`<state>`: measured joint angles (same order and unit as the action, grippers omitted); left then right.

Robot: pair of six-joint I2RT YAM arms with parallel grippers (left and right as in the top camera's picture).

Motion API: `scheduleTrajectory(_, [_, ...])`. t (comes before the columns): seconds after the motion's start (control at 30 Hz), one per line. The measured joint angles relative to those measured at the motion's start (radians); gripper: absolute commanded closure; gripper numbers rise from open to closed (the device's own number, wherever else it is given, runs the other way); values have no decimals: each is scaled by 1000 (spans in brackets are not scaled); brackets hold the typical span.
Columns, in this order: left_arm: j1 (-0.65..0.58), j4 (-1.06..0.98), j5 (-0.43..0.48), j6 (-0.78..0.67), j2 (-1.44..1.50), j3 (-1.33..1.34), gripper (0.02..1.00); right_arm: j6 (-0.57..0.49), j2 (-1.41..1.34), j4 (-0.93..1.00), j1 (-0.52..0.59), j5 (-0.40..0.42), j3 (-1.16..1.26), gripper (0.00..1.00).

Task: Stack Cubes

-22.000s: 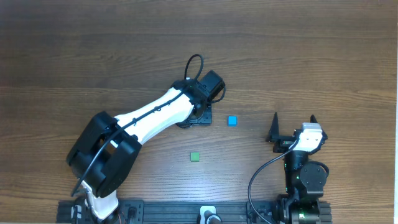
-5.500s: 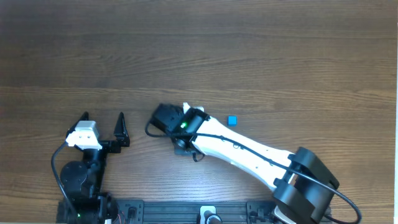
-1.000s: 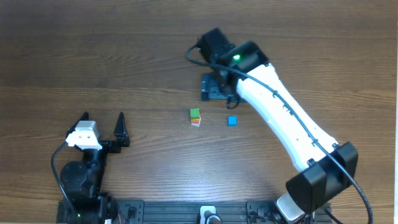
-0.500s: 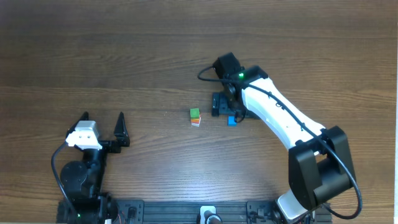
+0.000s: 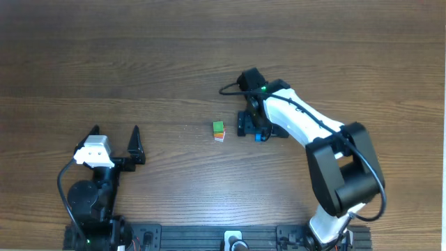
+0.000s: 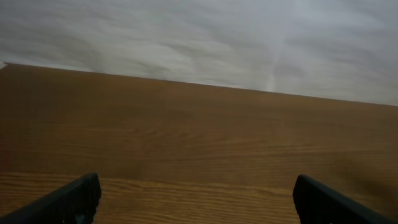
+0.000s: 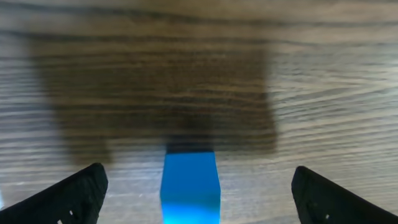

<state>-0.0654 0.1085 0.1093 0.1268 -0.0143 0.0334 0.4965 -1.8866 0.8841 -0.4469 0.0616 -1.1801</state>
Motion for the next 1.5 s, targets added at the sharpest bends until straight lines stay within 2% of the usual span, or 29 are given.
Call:
scheduleTrajectory(0.17, [0, 0, 0, 0, 0, 0, 20, -3, -8, 0, -3, -10, 1, 292])
scheduleTrajectory(0.33, [0, 0, 0, 0, 0, 0, 18, -3, -8, 1, -12, -19, 1, 430])
scheduleTrajectory(0.83, [0, 0, 0, 0, 0, 0, 18, 0, -9, 0, -18, -37, 1, 750])
scheduleTrajectory(0.97, [0, 0, 0, 0, 0, 0, 18, 1, -9, 0, -19, -37, 1, 787])
scheduleTrajectory(1.1, [0, 0, 0, 0, 0, 0, 20, -2, -9, 0, -19, -37, 0, 873])
scheduleTrajectory(1.3, [0, 0, 0, 0, 0, 0, 20, 1, -6, 5, -21, -37, -1, 879])
scheduleTrajectory(1.5, [0, 0, 0, 0, 0, 0, 18, 1, 55, 103, -48, -37, -45, 879])
